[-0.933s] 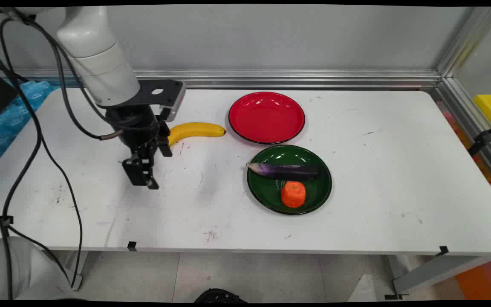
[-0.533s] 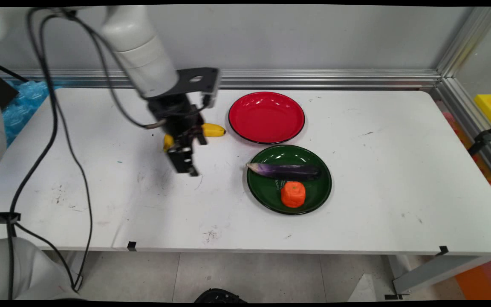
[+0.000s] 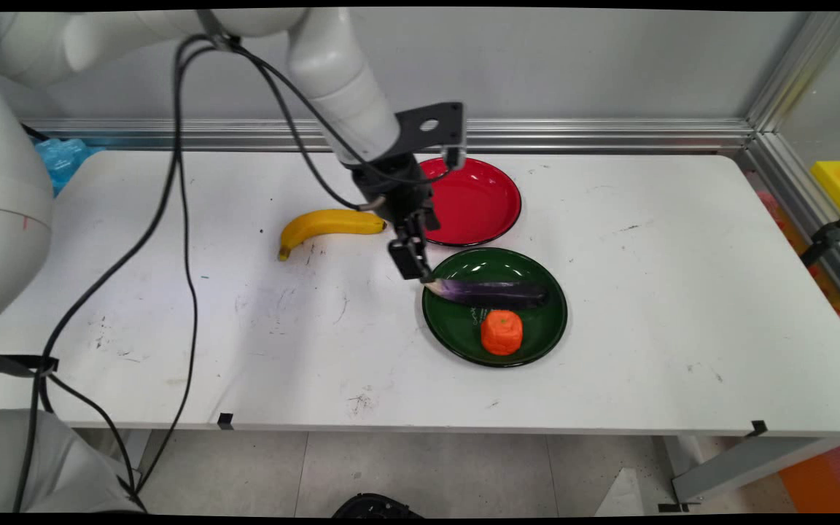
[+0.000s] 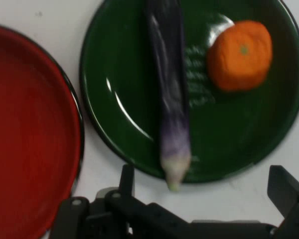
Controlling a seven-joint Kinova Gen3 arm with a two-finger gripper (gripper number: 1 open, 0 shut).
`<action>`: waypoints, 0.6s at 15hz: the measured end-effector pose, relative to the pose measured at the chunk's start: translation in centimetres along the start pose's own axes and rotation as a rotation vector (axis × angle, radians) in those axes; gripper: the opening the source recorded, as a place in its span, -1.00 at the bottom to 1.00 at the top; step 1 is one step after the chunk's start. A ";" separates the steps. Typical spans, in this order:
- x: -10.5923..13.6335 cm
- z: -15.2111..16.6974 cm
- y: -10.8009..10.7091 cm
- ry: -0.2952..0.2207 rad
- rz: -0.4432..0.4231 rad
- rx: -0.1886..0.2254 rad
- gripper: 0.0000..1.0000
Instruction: Pick up the eggplant from the green plate
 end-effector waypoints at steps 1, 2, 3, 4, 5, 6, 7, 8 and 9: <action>0.3 0.8 -0.2 0.010 -0.003 0.005 1.00; 0.6 1.6 -0.4 0.018 -0.004 0.010 1.00; 0.7 2.3 -0.5 0.026 -0.003 0.015 1.00; 0.8 3.2 -0.5 0.033 -0.003 0.018 1.00; 0.9 3.9 -0.6 0.038 -0.006 0.019 1.00; 0.9 4.4 -0.6 0.041 -0.008 0.019 1.00; 0.8 5.1 -0.6 0.045 -0.010 0.018 1.00; 0.8 5.6 -0.5 0.047 -0.012 0.018 1.00; 0.7 6.2 -0.5 0.050 -0.013 0.017 1.00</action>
